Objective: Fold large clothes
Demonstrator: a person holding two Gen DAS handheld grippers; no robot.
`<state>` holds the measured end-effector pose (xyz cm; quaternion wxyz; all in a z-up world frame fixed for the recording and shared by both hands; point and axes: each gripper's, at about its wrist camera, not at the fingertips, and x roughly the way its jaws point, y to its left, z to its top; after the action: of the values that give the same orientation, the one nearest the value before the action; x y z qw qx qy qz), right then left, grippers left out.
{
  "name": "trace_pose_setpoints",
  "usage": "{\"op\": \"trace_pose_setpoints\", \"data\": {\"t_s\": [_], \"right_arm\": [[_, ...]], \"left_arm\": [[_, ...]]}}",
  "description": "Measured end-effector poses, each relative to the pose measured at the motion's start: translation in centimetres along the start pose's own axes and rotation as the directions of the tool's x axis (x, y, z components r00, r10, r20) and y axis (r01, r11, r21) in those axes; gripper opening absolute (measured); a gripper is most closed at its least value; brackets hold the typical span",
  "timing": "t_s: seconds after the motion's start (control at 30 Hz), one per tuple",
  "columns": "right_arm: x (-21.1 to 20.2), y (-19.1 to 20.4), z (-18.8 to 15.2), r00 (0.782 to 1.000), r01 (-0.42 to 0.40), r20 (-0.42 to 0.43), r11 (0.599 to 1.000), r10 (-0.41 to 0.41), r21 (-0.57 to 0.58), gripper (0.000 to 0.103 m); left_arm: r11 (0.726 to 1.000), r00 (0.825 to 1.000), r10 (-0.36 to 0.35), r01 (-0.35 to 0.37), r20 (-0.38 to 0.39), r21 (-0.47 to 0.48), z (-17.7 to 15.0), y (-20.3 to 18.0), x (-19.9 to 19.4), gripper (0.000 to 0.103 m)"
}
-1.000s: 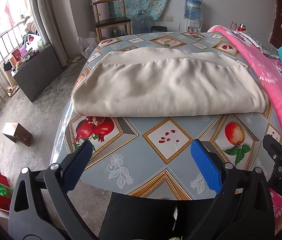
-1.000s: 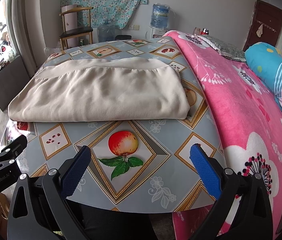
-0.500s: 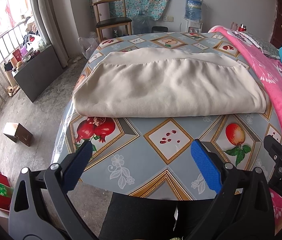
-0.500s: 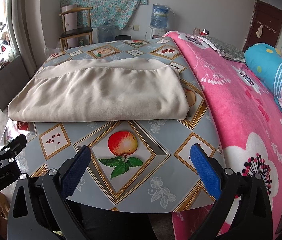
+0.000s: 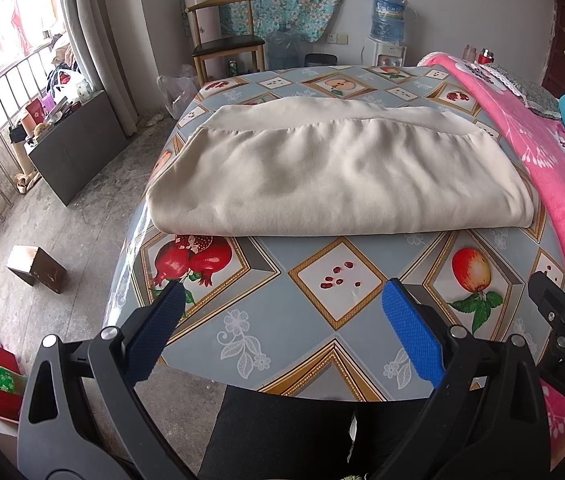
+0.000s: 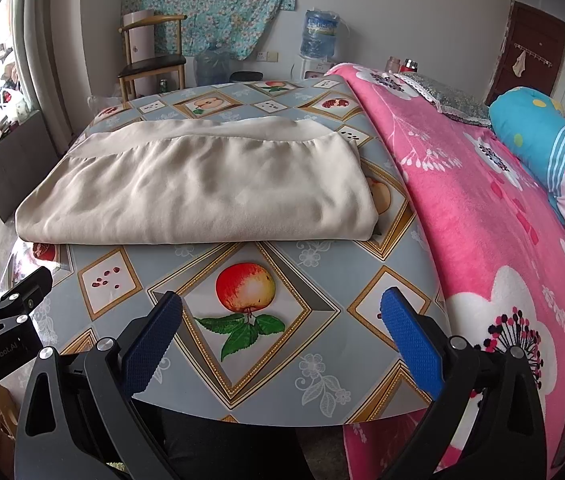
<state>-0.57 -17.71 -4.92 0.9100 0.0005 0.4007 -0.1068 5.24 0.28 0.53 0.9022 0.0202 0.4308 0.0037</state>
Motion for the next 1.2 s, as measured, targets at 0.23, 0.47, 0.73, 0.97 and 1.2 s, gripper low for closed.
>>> {"op": "trace_pose_setpoints", "data": {"t_s": [0.23, 0.47, 0.73, 0.97, 1.2], "right_arm": [[-0.04, 0.0, 0.02, 1.0, 0.001, 0.002, 1.0, -0.001, 0.0, 0.097], [-0.16, 0.16, 0.14, 1.0, 0.001, 0.006, 1.0, -0.001, -0.005, 0.097], [-0.13, 0.24, 0.24, 1.0, 0.002, 0.008, 1.0, -0.002, -0.007, 0.097], [-0.16, 0.38, 0.31, 1.0, 0.002, 0.006, 1.0, -0.002, -0.009, 0.097], [-0.15, 0.41, 0.29, 1.0, 0.001, 0.005, 1.0, -0.001, -0.008, 0.097]], "left_arm": [[1.0, 1.0, 0.001, -0.001, 0.003, 0.002, 0.0, -0.1, -0.12, 0.095], [1.0, 1.0, 0.004, -0.004, 0.009, 0.001, 0.14, -0.2, -0.31, 0.095], [1.0, 1.0, 0.004, -0.004, 0.009, 0.0, 0.18, -0.15, -0.33, 0.095], [1.0, 1.0, 0.003, -0.003, 0.01, 0.001, 0.11, -0.15, -0.31, 0.095], [1.0, 1.0, 0.005, -0.005, 0.005, -0.004, 0.18, 0.09, -0.2, 0.095]]}}
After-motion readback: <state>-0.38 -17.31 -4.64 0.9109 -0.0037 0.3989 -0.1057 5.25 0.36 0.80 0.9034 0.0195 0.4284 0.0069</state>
